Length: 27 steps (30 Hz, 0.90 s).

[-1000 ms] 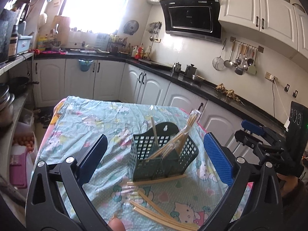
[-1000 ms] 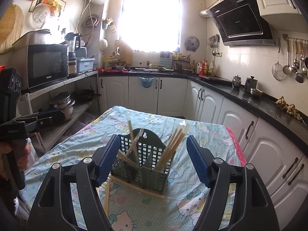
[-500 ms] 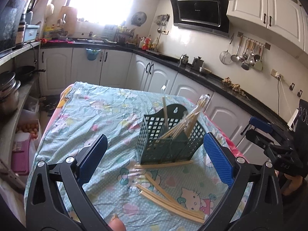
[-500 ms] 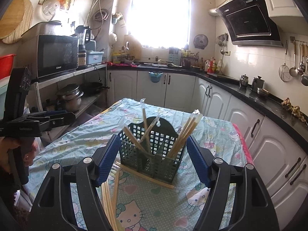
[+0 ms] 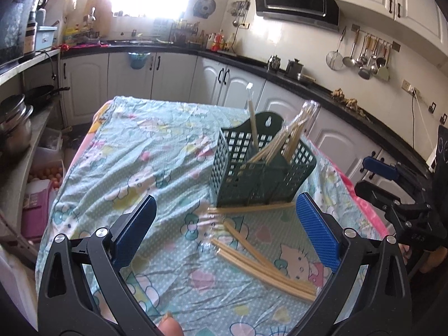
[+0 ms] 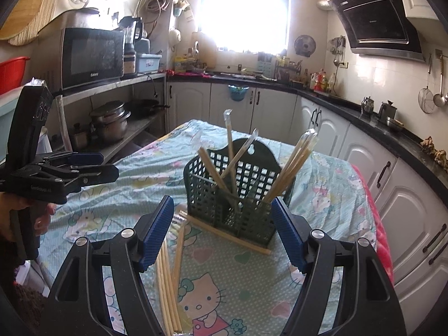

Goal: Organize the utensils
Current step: 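Pull both open tools back from the basket toward the chopstick pile, then lower both open tools onto the loose chopsticks beside the basket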

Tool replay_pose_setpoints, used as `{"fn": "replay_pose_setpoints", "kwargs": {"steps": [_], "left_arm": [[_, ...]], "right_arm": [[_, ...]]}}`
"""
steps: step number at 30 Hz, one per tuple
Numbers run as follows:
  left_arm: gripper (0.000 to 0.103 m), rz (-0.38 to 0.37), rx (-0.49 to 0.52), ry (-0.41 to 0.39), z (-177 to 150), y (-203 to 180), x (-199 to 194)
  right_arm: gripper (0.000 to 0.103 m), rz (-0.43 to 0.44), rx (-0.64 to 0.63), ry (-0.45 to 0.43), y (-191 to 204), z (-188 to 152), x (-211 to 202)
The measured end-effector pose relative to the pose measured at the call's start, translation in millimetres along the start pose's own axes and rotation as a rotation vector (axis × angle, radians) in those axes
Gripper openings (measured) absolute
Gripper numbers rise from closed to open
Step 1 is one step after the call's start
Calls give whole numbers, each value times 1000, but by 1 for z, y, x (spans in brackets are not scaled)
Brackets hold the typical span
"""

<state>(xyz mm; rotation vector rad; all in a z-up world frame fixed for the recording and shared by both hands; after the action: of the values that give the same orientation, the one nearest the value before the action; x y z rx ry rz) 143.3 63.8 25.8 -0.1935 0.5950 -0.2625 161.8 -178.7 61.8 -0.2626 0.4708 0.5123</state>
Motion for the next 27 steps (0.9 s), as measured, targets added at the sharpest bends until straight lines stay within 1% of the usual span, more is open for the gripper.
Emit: {"fn": "replay_pose_setpoints", "kwargs": {"steps": [7,15,17,21,26,27], "left_arm": [[92,-8,-23,61,-19,7,11],[92,-34,-62,127,-40,14,22],[85,-51,-83,144,-44,17,25],[76,-67,-110,175,-52,21,30],[59,-92,-139,219,-62,23,38],[58,-99,-147,228,-65,23,40]], "right_arm": [[69,13,-12,41,4,-9,17],[69,27,-19,79,6,-20,33],[69,32,-22,89,7,-22,37],[69,46,-28,105,10,-27,43],[69,67,-34,132,15,-31,51],[69,72,-34,136,15,-32,53]]}}
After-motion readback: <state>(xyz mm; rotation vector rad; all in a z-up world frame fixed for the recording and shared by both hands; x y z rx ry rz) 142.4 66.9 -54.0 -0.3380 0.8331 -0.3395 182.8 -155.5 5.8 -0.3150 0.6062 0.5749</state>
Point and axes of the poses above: each gripper's, at about its wrist camera, not at the fingertips, and x roughly the way its jaws point, y to its left, z to its top, the point moved 3 cm from there along x, roughly the way its jaws point, and after that the axes turned 4 degrees about -z, right-handed, at the moved point
